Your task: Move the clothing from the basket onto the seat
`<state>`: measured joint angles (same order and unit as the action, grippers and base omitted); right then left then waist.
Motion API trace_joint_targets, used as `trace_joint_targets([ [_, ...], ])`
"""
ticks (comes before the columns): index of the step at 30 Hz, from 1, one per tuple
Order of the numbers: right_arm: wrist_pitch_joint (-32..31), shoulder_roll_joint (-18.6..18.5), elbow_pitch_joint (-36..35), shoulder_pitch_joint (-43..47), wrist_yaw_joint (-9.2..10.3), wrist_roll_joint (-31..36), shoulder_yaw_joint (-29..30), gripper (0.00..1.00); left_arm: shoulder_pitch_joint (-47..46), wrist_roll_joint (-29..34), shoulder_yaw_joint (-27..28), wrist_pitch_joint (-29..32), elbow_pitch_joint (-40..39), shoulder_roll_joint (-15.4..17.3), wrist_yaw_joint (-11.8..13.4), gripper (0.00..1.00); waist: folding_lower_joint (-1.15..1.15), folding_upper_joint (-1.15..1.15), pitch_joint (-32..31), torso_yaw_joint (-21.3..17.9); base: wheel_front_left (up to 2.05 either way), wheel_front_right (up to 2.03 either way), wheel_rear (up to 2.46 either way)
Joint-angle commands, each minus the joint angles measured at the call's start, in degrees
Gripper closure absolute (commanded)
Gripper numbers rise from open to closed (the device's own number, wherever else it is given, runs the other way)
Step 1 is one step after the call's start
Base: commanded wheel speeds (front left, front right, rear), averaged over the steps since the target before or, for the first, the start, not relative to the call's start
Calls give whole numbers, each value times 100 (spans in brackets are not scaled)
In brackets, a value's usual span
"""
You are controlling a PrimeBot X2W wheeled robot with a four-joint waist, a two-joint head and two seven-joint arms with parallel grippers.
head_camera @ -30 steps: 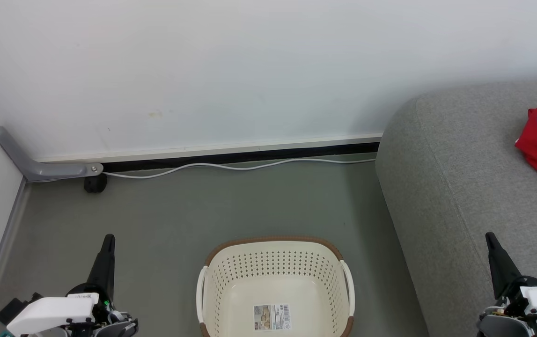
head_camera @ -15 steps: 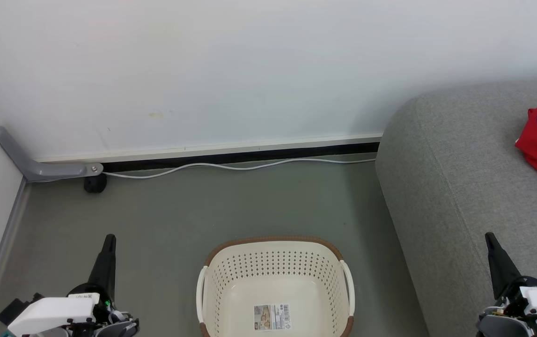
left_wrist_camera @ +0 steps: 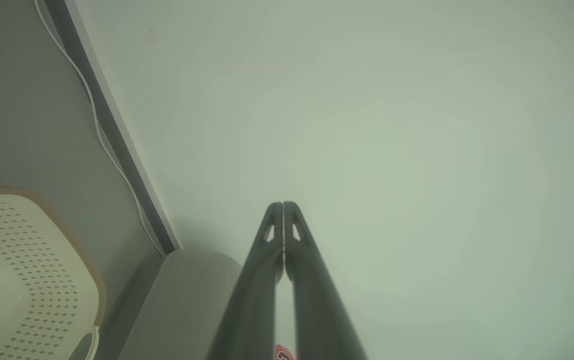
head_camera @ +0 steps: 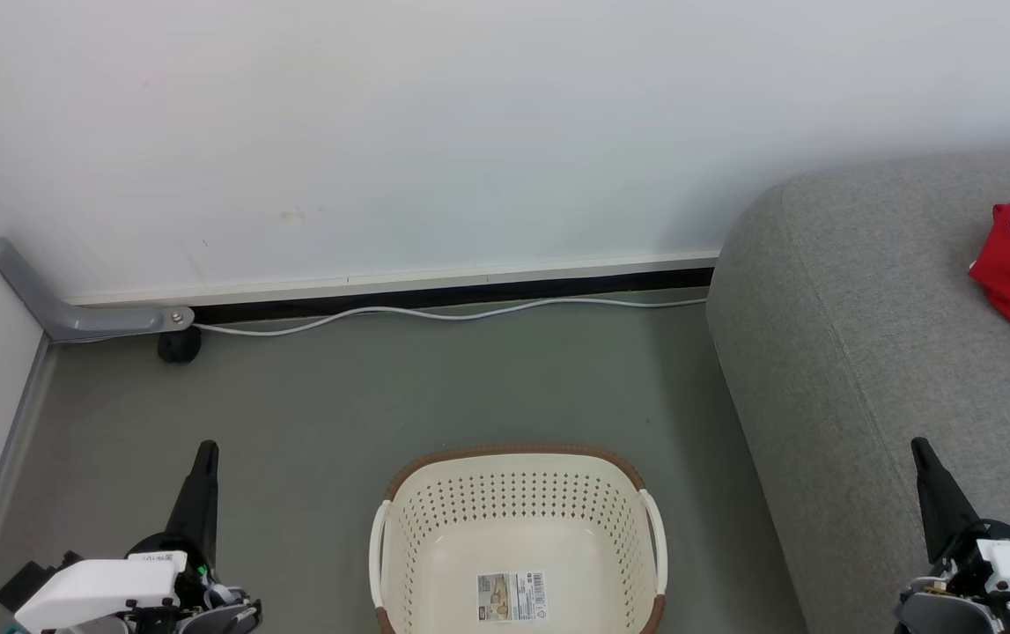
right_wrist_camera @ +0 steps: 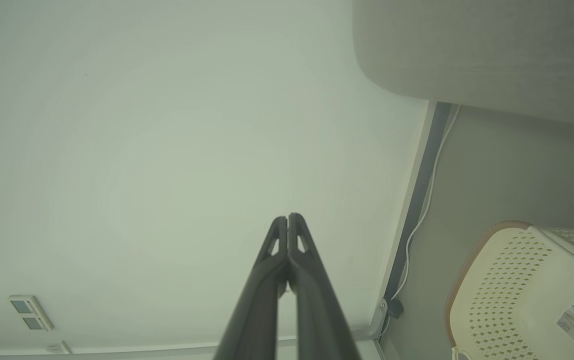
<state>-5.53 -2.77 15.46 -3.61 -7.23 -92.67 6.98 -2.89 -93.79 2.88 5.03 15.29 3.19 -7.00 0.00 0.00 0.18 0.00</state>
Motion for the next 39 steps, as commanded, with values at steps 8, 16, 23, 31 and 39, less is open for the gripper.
trace_joint_targets([
  [8,-57,-48,-147,-252,-25,10,-94,100,-317,40,217,29,-131,75,-48,100,0,0,0,0,0,0,0],
  [16,-62,-44,-146,-253,-25,15,-88,100,-318,53,232,40,-130,65,-48,100,0,0,0,0,0,0,0],
  [23,-65,-40,-146,-253,-25,19,-84,100,-319,62,244,50,-129,56,-48,100,0,0,0,0,0,0,0],
  [31,-70,-37,-146,-254,-25,24,-78,100,-320,74,257,61,-129,47,-48,100,0,0,0,0,0,0,0],
  [39,-73,-34,-146,-254,-25,27,-74,100,-321,83,269,70,-128,39,-48,100,0,0,0,0,0,0,0],
])
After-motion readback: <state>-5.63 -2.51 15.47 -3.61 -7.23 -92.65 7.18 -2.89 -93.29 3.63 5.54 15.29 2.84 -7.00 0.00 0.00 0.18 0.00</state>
